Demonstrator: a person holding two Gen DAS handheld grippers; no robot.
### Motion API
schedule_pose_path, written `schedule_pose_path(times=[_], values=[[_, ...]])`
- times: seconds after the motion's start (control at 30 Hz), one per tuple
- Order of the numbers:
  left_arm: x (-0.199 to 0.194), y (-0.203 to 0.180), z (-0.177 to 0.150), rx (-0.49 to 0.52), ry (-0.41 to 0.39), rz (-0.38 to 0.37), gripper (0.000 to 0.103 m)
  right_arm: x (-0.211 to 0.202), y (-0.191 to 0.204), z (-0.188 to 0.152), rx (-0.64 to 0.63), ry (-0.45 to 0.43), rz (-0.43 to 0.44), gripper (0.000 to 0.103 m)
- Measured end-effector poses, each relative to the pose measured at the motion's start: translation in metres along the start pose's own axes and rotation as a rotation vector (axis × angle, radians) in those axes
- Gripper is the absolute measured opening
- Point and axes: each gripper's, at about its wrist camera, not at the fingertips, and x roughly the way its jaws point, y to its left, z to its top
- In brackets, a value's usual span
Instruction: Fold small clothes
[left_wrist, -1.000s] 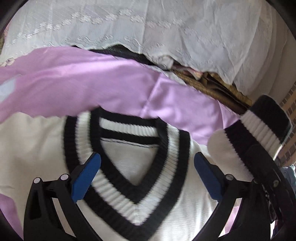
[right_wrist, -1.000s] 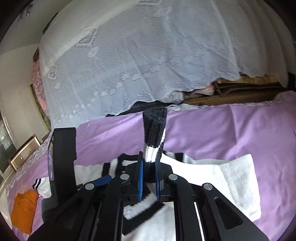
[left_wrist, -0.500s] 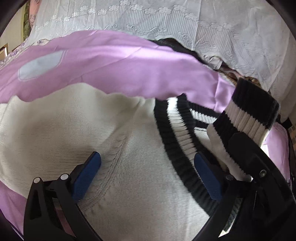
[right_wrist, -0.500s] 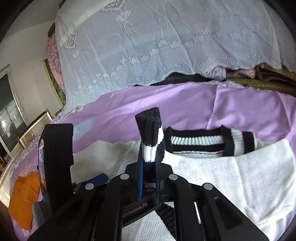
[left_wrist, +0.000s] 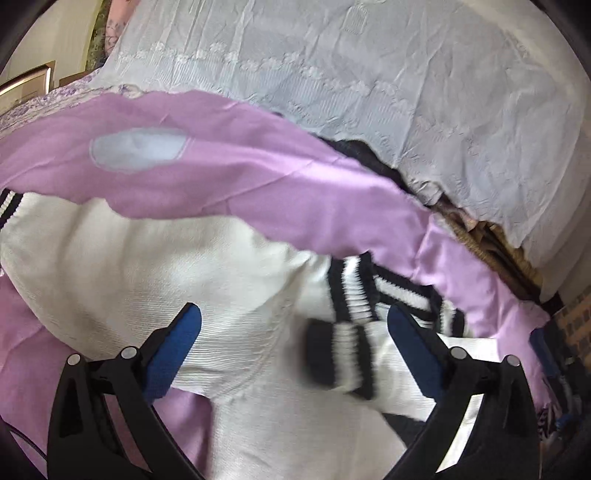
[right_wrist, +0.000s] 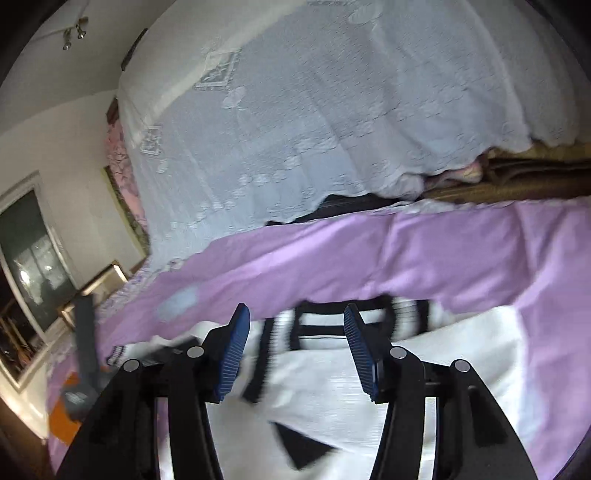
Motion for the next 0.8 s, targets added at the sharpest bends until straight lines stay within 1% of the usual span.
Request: schedule_pose_path(times=[0.07,0.1,0.17,0.2,0.23,0.3,0.33,0.37,0.4,0.43,0.47,0.5,0.53,0.57,0.6,0.63,0.7,0.77,0.8], values=[[-0.006,-0.017,-0.001,0.048,0.005,-0.051,0.099,-0.006,-0.025,0.0,0.01,-0.004,-0.066,0.054],[-0.005,-0.029,-0.004,0.088,0.027,-0.075,0.099,-0.007,-0.04,-0.002,0.039,0.004,-0.08,0.054],[0.011,-0.055,-0.014,0.198,0.108,-0.141,0.099,-0.001,-0.073,-0.006,0.143,0.047,-0.068,0.054],[0.023,-0.064,-0.022,0.24,0.141,-0.157,0.099,0.004,-0.089,-0.009,0.197,0.069,-0.058,0.054],[0.033,-0.067,-0.029,0.258,0.159,-0.135,0.099,0.009,-0.104,-0.013,0.248,0.091,-0.053,0.054],[0.06,-0.065,-0.041,0.276,0.223,-0.051,0.099,0.019,-0.127,-0.021,0.31,0.135,-0.063,0.054],[0.069,-0.061,-0.043,0.287,0.237,-0.024,0.099,0.026,-0.138,-0.026,0.335,0.164,-0.088,0.052],[0.071,-0.059,-0.044,0.304,0.22,0.014,0.099,0.032,-0.15,-0.032,0.36,0.189,-0.118,0.051],[0.074,-0.056,-0.043,0.3,0.223,0.056,0.099,0.037,-0.163,-0.038,0.401,0.207,-0.133,0.041],[0.078,-0.05,-0.042,0.273,0.241,0.041,0.099,0.04,-0.174,-0.044,0.456,0.209,-0.101,0.036],[0.078,-0.048,-0.04,0.261,0.239,0.029,0.099,0.037,-0.185,-0.049,0.513,0.197,-0.079,0.028],[0.077,-0.048,-0.04,0.26,0.236,0.025,0.099,0.034,-0.192,-0.05,0.567,0.191,-0.06,0.027],[0.076,-0.047,-0.04,0.261,0.233,0.026,0.099,0.03,-0.195,-0.051,0.592,0.176,-0.05,0.027],[0.074,-0.046,-0.039,0.259,0.23,0.023,0.099,0.024,-0.194,-0.051,0.597,0.15,-0.068,0.03],[0.069,-0.044,-0.037,0.244,0.22,0.012,0.099,0.018,-0.19,-0.048,0.584,0.125,-0.096,0.031],[0.065,-0.041,-0.037,0.226,0.206,-0.002,0.099,0.013,-0.183,-0.043,0.553,0.101,-0.102,0.031],[0.051,-0.031,-0.03,0.165,0.164,-0.028,0.099,0.007,-0.169,-0.033,0.496,0.069,-0.061,0.032],[0.048,-0.022,-0.025,0.133,0.147,-0.005,0.099,0.008,-0.158,-0.029,0.459,0.076,-0.04,0.034],[0.053,-0.019,-0.025,0.133,0.162,0.022,0.099,0.011,-0.154,-0.03,0.442,0.091,-0.04,0.036]])
